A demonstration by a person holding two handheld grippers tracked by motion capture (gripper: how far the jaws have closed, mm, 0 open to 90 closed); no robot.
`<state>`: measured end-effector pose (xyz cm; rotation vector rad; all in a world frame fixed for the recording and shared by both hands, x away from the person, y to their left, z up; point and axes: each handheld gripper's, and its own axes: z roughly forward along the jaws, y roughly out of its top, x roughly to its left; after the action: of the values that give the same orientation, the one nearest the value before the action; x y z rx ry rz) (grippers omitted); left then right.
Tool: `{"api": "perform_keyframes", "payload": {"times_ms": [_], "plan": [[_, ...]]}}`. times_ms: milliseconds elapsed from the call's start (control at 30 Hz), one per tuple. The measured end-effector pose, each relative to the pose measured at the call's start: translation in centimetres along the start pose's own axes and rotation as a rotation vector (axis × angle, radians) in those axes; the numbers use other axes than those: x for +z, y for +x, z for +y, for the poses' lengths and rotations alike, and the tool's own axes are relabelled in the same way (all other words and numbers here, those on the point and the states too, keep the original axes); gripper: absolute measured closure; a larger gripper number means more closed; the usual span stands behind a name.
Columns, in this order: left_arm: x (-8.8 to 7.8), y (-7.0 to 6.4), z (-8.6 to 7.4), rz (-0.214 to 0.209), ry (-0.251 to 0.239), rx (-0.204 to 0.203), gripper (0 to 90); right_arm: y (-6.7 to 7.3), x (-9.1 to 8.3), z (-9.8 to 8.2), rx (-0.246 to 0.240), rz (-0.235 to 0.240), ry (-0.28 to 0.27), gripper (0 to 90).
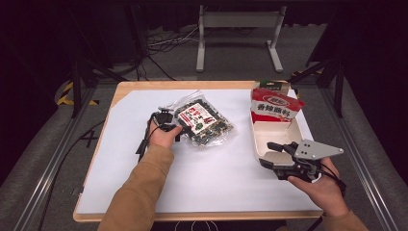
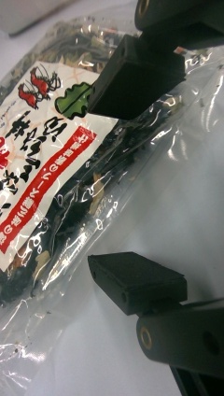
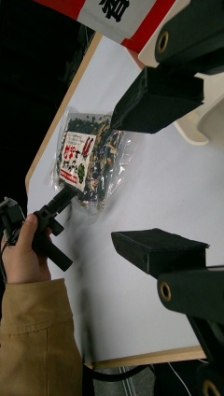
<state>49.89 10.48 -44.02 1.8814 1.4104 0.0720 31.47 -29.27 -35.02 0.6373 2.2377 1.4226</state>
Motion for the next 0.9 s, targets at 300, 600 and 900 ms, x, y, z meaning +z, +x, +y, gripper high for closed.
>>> {"api": "perform_keyframes", "payload": {"times_ms": [300, 600, 900], "plan": [[0.4, 0.0, 0.3, -0.025, -0.001, -0.048, 43.6, -0.1, -0.2, -0.1, 0.011, 0.004, -0.005, 39.4], [1.2, 0.1, -0.1, -0.155, -0.029, -0.139, 76.1, -0.3, -0.4, -0.2, 0.015, 0.002, -0.011, 39.6], [1.0, -0.5, 0.2, -0.129, -0.018, -0.091, 85.9, -0.3, -0.6, -0.3, 0.017, -0.002, -0.012, 40.0]]}}
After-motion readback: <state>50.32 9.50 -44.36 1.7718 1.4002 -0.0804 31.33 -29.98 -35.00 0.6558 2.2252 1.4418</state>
